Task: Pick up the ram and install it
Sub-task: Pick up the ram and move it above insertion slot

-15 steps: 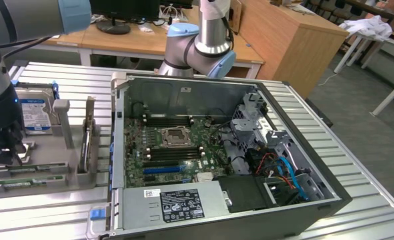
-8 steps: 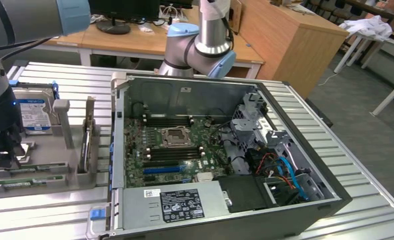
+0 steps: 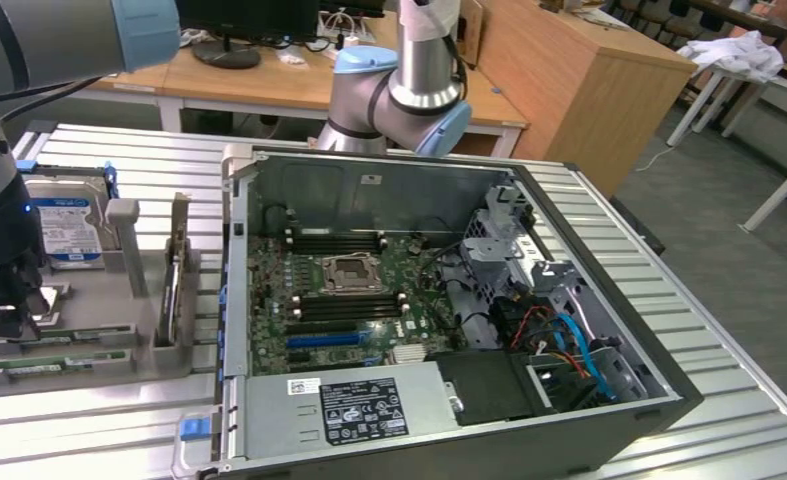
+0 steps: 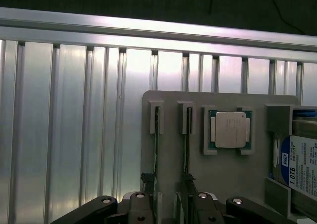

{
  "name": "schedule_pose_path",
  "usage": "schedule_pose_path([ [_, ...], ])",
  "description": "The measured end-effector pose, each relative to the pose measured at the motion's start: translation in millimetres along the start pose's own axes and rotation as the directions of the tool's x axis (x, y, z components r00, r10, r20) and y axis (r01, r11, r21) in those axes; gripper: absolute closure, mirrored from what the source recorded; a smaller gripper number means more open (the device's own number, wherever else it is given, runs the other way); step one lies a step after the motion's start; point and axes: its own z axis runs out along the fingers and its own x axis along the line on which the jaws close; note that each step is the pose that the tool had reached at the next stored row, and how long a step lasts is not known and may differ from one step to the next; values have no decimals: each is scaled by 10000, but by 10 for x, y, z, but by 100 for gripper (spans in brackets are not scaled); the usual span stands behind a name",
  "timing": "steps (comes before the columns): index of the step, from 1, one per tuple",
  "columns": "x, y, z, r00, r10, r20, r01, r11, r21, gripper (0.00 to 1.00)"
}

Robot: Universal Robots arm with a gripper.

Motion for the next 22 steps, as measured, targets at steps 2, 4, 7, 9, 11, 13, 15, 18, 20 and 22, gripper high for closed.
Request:
schedule_pose_path([
  [2,2,0,10,10000,-1,2,1,10000,2,64],
  [4,3,-1,30,10000,0,0,0,10000,0,64],
  [7,8,-1,67,10000,0,0,0,10000,0,64],
  [9,12,-2,86,10000,-1,0,1,10000,1,64],
  [11,16,-2,100,10000,-1,0,1,10000,0,64],
  [13,20,-2,119,10000,-1,0,1,10000,0,64],
  [15,24,-3,140,10000,0,0,0,10000,0,64],
  [18,28,-3,170,10000,0,0,0,10000,0,64],
  [20,31,-4,193,10000,0,0,0,10000,0,64],
  [22,33,-4,219,10000,-1,0,1,10000,0,64],
])
